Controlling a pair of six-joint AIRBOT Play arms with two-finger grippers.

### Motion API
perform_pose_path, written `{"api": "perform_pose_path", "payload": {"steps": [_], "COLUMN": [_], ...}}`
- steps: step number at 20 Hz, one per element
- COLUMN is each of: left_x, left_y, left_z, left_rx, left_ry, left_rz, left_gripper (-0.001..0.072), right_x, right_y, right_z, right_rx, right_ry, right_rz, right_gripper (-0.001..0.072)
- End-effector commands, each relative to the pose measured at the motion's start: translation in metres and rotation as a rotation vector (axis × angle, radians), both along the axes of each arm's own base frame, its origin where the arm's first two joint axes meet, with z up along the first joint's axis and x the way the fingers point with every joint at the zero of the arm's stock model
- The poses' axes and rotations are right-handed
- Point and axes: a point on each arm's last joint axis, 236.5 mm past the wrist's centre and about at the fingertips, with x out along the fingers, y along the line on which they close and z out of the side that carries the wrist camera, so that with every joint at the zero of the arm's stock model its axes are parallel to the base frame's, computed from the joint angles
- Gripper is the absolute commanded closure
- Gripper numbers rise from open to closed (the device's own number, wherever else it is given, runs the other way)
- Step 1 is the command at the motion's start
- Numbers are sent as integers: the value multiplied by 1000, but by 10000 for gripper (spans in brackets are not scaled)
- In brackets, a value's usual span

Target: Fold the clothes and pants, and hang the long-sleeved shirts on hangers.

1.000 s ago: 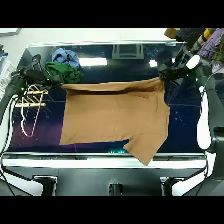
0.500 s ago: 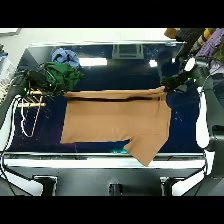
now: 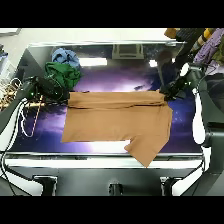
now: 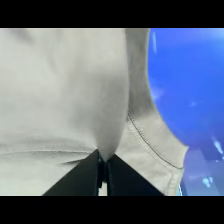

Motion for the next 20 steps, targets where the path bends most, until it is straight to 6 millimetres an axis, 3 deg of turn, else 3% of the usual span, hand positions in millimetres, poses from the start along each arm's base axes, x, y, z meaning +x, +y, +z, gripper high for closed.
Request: {"api": "perform_pose_path", "payload": {"steps": [1, 4, 5, 6, 7, 8, 9, 13, 15, 16, 18, 20], "left_x": [-3, -1, -1, -1, 1, 3, 5, -6, -25, -36, -59, -83], "left_y": [-4, -4, -4, -4, -3, -1, 3, 38, 55, 63, 76, 78], "left_z": [-8, -9, -9, -8, -4, 3, 14, 64, 80, 85, 88, 88], "left_rx": [9, 10, 9, 9, 11, 14, 19, 33, 42, 42, 33, 2], "left_ry": [9, 5, 5, 3, -6, -22, -44, -97, -85, -73, -49, -36], "left_rz": [-10, -7, -7, -7, -7, -3, 3, 63, 49, 50, 93, 136], "left_gripper": [693, 692, 684, 603, 444, 331, 254, 236, 236, 236, 236, 236], "right_x": [-8, -10, -9, -9, -10, -11, -10, -7, -32, -54, -108, -164], "right_y": [0, 0, 0, 0, 0, 0, 0, -14, -21, -26, -32, -23], "right_z": [-16, -25, -25, -24, -21, -14, -1, 70, 88, 86, 69, 42], "right_rx": [0, 1, 1, 2, 1, 0, -4, 92, 231, 288, 353, 387], "right_ry": [54, 74, 69, 67, 68, 60, 34, -151, -181, -157, -83, -3], "right_rz": [5, 4, 4, 4, 6, 29, 69, 122, 124, 101, 22, -28], "right_gripper": [682, 680, 636, 521, 424, 355, 329, 329, 331, 330, 330, 330]}}
